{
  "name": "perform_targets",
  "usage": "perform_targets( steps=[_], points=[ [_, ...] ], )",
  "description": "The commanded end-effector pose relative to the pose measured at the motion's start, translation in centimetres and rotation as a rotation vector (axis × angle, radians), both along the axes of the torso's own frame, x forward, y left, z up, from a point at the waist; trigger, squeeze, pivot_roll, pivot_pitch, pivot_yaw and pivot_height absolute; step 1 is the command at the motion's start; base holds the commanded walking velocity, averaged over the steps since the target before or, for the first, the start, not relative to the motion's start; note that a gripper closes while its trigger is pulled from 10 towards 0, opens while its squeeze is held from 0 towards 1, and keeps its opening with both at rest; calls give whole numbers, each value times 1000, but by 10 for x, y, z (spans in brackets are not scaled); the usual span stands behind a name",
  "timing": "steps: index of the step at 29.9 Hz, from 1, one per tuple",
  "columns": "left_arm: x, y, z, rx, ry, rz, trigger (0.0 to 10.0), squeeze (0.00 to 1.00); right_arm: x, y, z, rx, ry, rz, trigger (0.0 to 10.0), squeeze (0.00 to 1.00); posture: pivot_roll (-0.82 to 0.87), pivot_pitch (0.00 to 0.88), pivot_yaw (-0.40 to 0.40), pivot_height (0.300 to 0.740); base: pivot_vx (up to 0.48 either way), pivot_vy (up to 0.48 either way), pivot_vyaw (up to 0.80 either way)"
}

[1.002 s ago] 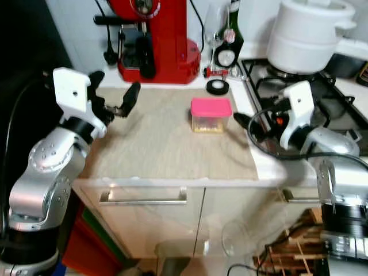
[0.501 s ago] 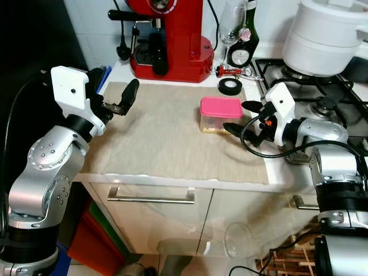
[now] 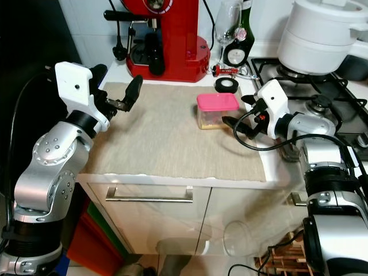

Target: Restocking fridge

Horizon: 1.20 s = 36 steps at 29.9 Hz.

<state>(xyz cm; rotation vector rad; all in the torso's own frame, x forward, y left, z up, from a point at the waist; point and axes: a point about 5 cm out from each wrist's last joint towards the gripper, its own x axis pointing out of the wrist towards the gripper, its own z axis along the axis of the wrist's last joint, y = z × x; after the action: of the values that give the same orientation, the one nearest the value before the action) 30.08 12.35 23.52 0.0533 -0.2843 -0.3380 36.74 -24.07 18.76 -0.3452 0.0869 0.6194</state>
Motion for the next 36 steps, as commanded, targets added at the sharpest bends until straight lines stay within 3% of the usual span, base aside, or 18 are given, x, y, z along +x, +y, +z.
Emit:
perform_targets(
  steps=[1,12,18,25,31,36],
  points=[
    [2,-1,2,0,-7,-9,10000,0,4,1,7,36,-37,-19,10000,0,-27,2,43,740,0,0,0],
    [2,-4,1,-7,0,-17,10000,0,4,20,-17,109,97,88,10000,0,-29,7,39,740,0,0,0],
    [3,-4,0,-19,8,-16,10000,0,4,30,-21,140,113,115,10000,0,-30,9,35,740,0,0,0],
    [3,-4,0,-23,11,-15,10000,0,1,51,-20,215,90,232,10000,0,-30,13,31,740,0,0,0],
    [2,-3,-1,-25,13,-11,10000,0,-17,70,-21,247,75,366,10000,0,-32,19,24,740,0,0,0],
    [1,-3,-3,-31,18,-11,10000,0,-47,77,-23,251,72,433,10000,0,-40,22,20,740,0,0,0]
  ],
)
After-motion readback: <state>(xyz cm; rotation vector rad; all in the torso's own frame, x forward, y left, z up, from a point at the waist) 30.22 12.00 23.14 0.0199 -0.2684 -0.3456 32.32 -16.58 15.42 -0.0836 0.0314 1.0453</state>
